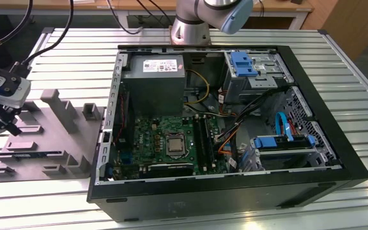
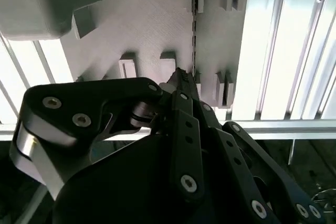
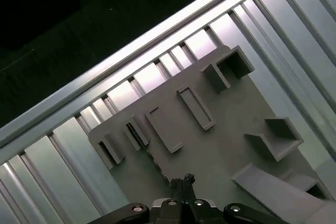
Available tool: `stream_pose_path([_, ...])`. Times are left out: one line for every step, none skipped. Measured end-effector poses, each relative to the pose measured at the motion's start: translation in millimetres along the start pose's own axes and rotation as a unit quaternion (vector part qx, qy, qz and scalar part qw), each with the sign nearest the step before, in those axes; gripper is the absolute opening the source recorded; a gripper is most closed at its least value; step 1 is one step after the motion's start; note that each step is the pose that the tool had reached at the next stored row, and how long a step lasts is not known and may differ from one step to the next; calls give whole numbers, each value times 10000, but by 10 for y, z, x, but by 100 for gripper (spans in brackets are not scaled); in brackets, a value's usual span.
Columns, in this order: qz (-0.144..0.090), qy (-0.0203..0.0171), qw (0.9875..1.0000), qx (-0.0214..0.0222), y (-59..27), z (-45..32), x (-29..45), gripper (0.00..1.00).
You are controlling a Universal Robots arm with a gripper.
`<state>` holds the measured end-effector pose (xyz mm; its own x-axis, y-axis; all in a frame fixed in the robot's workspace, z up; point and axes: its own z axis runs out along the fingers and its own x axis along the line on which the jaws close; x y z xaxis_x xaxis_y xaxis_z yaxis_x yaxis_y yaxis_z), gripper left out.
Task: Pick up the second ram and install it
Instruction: 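Pick up the second ram and move it above second insertion slot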
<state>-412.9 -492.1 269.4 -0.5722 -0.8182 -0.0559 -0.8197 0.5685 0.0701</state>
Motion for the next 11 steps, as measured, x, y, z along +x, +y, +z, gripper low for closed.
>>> stream_pose_path([-89,6,10000,-5,0,5,0,11])
stream_pose_path([-179,13,9998,-11,-1,10,1,11])
stream_pose_path([-268,19,9996,-16,-1,16,1,11])
stream_pose_path([-358,26,9994,-21,-2,21,1,11])
stream_pose_path([-448,32,9990,-26,-2,26,1,11])
stream_pose_path([-542,39,9985,-32,-2,32,2,11])
stream_pose_path([-632,45,9980,-37,-3,37,2,11])
stream_pose_path([-721,52,9974,-42,-3,43,2,11])
stream_pose_path([-810,58,9967,-47,-3,48,3,11])
stream_pose_path([-899,64,9959,-52,-4,53,3,11])
stream_pose_path([-988,71,9951,-57,-4,60,3,11])
